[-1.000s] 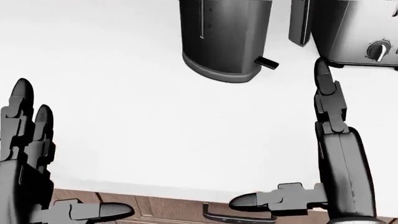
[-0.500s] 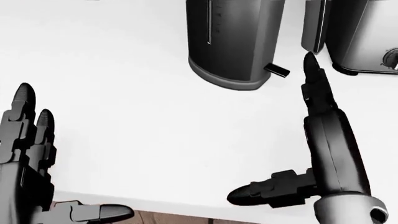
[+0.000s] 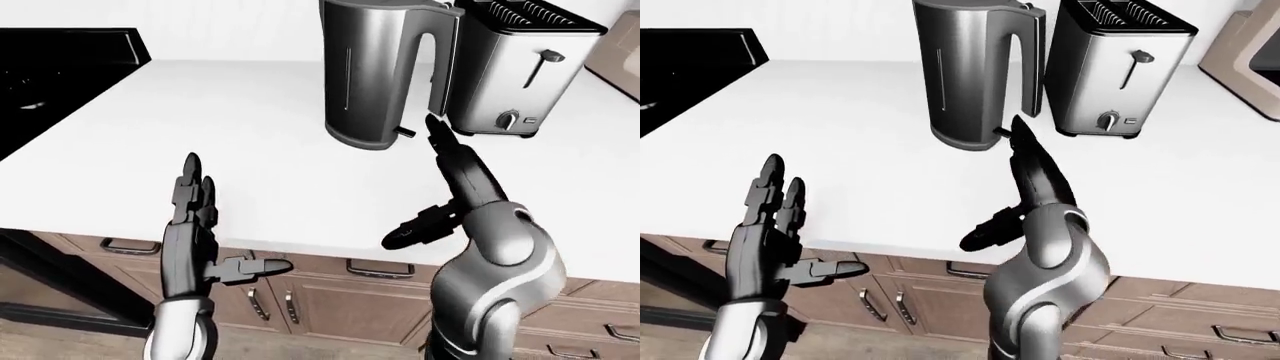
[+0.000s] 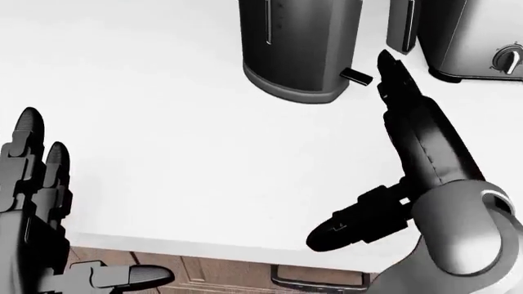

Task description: Press down the lever to turn on the electric kettle.

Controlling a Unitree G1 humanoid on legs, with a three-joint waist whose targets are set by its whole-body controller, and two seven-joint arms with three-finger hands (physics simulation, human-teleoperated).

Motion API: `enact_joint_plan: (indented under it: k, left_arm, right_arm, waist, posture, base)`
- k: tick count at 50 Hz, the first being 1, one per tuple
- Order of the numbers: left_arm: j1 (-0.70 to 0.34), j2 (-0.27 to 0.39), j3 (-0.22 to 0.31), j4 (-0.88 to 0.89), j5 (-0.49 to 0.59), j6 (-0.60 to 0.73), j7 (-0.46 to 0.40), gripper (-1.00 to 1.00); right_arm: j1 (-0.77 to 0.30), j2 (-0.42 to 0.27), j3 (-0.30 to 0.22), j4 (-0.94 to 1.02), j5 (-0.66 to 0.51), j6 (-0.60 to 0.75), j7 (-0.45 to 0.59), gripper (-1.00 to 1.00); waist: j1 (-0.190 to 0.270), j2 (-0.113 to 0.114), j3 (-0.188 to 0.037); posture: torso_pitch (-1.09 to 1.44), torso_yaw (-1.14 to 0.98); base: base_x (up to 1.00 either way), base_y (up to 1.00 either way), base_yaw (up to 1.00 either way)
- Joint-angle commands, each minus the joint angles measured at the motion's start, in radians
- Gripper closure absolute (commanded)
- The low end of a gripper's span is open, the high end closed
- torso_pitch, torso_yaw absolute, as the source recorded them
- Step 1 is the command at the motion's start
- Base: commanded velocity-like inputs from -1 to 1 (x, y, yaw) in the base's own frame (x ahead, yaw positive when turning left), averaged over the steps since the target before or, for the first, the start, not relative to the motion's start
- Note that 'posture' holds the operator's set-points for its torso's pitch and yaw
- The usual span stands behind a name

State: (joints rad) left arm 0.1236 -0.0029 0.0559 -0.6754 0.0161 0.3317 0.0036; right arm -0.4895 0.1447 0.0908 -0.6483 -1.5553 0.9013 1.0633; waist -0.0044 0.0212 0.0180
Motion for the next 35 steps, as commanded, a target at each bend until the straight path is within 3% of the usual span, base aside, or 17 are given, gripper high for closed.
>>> enact_joint_plan:
  k: [1, 21, 35]
  left_arm:
    - [-0.014, 0.002, 0.001, -0.04, -0.002, -0.028, 0.0, -1.0]
    - [-0.023, 0.004, 0.015, -0.032, -0.016, -0.024, -0.002, -1.0]
    - [-0.027, 0.005, 0.02, -0.038, -0.02, -0.014, -0.001, -1.0]
  right_arm:
    - [-0.049, -0.006, 0.001, -0.001, -0.049, -0.018, 0.064, -1.0]
    - [-0.293, -0.092, -0.095, 0.134, -0.315, -0.129, 0.451, -1.0]
    - [-0.352, -0.115, -0.09, 0.238, -0.32, -0.213, 0.492, -1.0]
  waist:
    - [0.0, 0.001, -0.017]
    - [-0.001, 0.003, -0.017]
    - [-0.004, 0.004, -0.015]
  posture:
    - [0.0, 0.0]
    - [0.0, 0.0]
    - [0.0, 0.0]
  base:
    - [0.0, 0.0, 0.0]
    - [0.0, 0.0, 0.0]
    - [0.0, 0.0, 0.0]
